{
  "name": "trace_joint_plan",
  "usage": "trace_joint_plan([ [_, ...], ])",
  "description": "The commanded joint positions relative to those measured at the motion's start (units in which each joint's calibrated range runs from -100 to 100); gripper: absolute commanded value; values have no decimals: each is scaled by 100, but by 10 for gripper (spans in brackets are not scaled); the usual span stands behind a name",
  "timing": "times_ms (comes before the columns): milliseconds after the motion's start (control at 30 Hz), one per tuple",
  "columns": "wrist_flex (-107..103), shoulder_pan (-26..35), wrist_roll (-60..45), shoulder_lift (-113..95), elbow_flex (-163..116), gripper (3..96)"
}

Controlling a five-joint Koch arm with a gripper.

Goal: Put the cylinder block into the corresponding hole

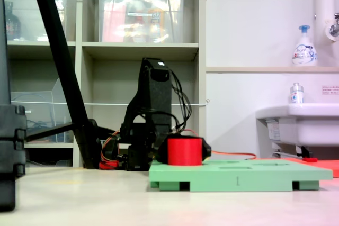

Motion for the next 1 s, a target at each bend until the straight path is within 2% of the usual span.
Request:
trace_joint_plan([
  [33, 50, 24, 10, 4, 6, 707],
  [267, 31, 63, 15, -108, 26, 709],
  [400, -248, 127, 59, -974, 26, 709],
  [533, -1028, 186, 93, -2622, 76, 707],
  [767, -3436, 254, 78, -6672, 285, 694],
  [900, -5304, 264, -166, -9200, 774, 477],
  [1000, -7586, 274, -713, -10471, 1861, 454],
])
